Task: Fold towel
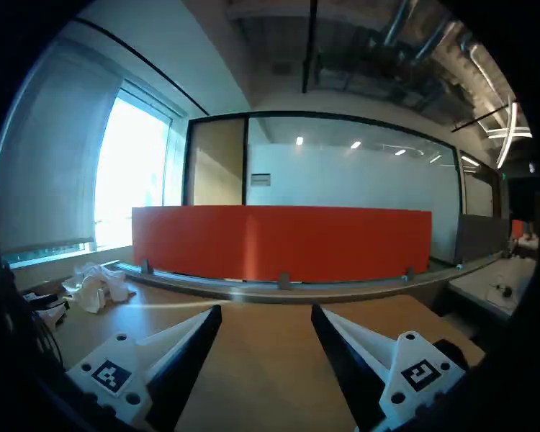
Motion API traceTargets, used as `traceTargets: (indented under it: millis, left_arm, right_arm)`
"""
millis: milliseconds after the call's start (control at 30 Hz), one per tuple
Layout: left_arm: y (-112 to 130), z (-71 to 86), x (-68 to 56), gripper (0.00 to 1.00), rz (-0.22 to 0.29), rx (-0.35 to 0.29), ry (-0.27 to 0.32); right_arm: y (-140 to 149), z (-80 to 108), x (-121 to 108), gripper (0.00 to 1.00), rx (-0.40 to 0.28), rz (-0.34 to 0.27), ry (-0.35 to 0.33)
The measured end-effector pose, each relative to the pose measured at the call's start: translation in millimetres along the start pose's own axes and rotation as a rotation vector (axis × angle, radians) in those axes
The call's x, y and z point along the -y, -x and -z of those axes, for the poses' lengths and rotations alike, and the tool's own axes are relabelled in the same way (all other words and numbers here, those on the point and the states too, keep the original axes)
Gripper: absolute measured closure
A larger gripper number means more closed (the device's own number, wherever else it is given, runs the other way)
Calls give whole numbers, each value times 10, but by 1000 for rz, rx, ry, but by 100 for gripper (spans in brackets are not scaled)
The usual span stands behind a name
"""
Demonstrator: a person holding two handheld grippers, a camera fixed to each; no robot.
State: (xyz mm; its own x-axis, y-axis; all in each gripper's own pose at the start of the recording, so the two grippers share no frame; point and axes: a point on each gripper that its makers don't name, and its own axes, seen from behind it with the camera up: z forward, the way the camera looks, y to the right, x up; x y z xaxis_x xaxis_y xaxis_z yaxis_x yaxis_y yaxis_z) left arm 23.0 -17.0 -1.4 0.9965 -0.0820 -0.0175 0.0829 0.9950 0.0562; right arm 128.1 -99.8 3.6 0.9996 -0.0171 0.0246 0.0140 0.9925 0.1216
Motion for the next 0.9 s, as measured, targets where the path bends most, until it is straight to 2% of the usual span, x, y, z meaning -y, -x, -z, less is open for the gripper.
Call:
traceTargets:
  millis: [500,900]
  left_arm:
    - [197,-36,64,8,-9,13,-5]
    - [225,-49,-13,8,-67,15,11]
  right_arm:
    - [-36,1,7,3,-6,7,4]
    - [8,11,-69,3,-3,3,16]
